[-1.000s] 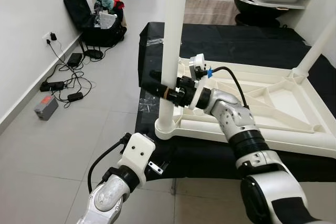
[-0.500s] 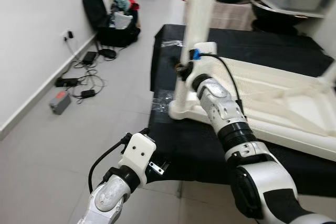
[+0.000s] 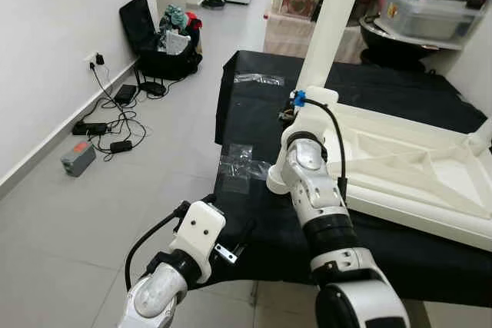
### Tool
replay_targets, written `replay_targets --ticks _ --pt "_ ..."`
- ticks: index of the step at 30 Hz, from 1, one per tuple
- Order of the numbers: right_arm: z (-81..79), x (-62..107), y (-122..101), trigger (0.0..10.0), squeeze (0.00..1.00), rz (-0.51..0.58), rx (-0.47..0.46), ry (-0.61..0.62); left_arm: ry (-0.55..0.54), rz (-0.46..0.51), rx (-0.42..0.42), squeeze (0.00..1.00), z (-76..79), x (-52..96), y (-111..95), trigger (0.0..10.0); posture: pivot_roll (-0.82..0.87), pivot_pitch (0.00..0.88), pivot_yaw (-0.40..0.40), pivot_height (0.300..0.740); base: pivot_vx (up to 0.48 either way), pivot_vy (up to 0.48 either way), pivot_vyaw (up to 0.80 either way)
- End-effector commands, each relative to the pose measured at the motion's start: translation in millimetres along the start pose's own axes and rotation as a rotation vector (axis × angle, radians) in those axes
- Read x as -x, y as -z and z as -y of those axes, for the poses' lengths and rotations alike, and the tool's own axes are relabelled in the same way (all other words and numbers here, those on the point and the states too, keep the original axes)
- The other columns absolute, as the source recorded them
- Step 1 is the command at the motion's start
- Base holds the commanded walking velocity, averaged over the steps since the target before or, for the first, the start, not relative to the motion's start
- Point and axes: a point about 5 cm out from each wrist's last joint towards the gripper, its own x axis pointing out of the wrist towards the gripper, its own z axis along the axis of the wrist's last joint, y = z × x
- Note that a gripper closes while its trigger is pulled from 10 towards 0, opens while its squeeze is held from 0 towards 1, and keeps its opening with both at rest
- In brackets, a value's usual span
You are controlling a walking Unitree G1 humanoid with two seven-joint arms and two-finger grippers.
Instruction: Building children table
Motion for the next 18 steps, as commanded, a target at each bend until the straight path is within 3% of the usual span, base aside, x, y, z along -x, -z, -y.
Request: replay_targets --ticks 1,3,4,5,6,7,8,9,10,11,18 --pt "10.3 -5.1 -8.9 10.0 1.0 0.044 -0.003 0.015 0.01 -0.012 0.001 0.0 3.0 1.2 3.8 10.0 0.11 0.064 -0.093 0.74 0.0 0.0 0.0" --pt "13.1 -10.8 -21.4 10.0 1.0 0.09 -0.001 -0.032 0.012 -0.012 0.003 0.0 3.1 1.1 3.9 10.0 0.11 0.065 -0.091 0.74 0.0 0.0 0.0" --pt "10.1 -13.2 -28.5 10.0 0.13 0.117 0.011 -0.125 0.013 -0.012 0.003 0.0 2.7 0.8 3.8 10.0 0.11 0.066 -0.09 0.74 0.0 0.0 0.0" --pt "10.1 -13.2 -28.5 10.0 0.13 0.117 0.011 -0.125 0.013 -0.012 0.003 0.0 2.7 0.8 3.8 10.0 0.11 0.066 -0.09 0.74 0.0 0.0 0.0" --pt "5.9 -13.5 -30.3 10.0 0.0 0.121 0.009 -0.207 0.013 -0.012 0.003 0.0 2.6 0.6 3.7 10.0 0.1 0.069 -0.09 0.74 0.0 0.0 0.0" --pt "1.6 -12.8 -32.1 10.0 0.0 0.125 -0.008 -0.287 0.013 -0.012 0.003 0.0 2.3 0.4 3.6 10.0 0.1 0.069 -0.088 0.74 0.0 0.0 0.0" --pt "1.6 -12.8 -32.1 10.0 0.0 0.125 -0.008 -0.287 0.013 -0.012 0.003 0.0 2.3 0.4 3.6 10.0 0.1 0.069 -0.088 0.74 0.0 0.0 0.0" --pt "-4.1 -11.3 -32.9 10.0 0.0 0.11 -0.05 -0.383 0.012 -0.011 0.003 0.0 2.2 0.2 3.6 10.0 0.1 0.069 -0.089 0.74 0.0 0.0 0.0" --pt "-9.6 -9.2 -34.8 10.0 0.0 0.102 -0.07 -0.512 0.012 -0.011 0.002 0.0 2.0 -0.1 3.6 10.0 0.11 0.071 -0.091 0.74 0.0 0.0 0.0" --pt "-18.0 -1.2 -39.1 10.0 0.0 0.078 -0.118 -0.763 0.01 -0.01 0.002 0.0 1.8 -0.5 3.4 10.0 0.11 0.071 -0.09 0.74 0.0 0.0 0.0" --pt "-16.5 5.8 -44.8 10.0 0.0 0.059 -0.101 -1.019 0.009 -0.008 0.0 0.0 1.9 -0.5 3.2 10.0 0.11 0.074 -0.094 0.74 0.0 0.0 0.0"
